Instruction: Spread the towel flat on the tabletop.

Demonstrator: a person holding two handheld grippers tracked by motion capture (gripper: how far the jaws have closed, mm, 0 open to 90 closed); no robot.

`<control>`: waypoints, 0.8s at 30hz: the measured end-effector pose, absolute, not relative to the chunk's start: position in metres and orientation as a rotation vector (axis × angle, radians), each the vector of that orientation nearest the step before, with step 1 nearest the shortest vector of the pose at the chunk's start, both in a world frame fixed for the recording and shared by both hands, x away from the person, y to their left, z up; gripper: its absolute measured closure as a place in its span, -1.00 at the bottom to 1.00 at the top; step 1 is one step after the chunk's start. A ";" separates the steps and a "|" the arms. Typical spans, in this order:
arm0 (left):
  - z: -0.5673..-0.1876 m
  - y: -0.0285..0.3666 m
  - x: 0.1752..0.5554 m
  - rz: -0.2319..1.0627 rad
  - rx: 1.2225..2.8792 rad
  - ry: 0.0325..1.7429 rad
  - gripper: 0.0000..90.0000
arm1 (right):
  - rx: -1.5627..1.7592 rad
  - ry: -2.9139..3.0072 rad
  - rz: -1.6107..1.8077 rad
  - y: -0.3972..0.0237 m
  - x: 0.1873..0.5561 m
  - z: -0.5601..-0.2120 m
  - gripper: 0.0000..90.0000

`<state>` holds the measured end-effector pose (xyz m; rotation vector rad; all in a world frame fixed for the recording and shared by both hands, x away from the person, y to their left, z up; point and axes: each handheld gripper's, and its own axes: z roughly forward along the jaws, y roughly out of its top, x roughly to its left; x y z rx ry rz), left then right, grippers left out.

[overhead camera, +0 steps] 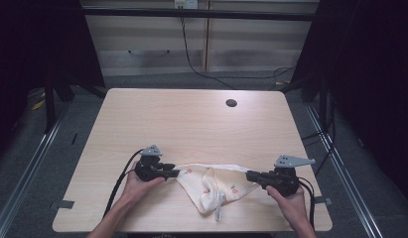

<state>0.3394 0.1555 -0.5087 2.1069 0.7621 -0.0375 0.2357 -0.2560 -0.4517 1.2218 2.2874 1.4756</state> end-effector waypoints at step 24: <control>-0.482 0.169 0.331 -0.055 1.961 0.720 0.96 | 1.208 2.195 1.518 -0.262 0.243 -0.433 0.92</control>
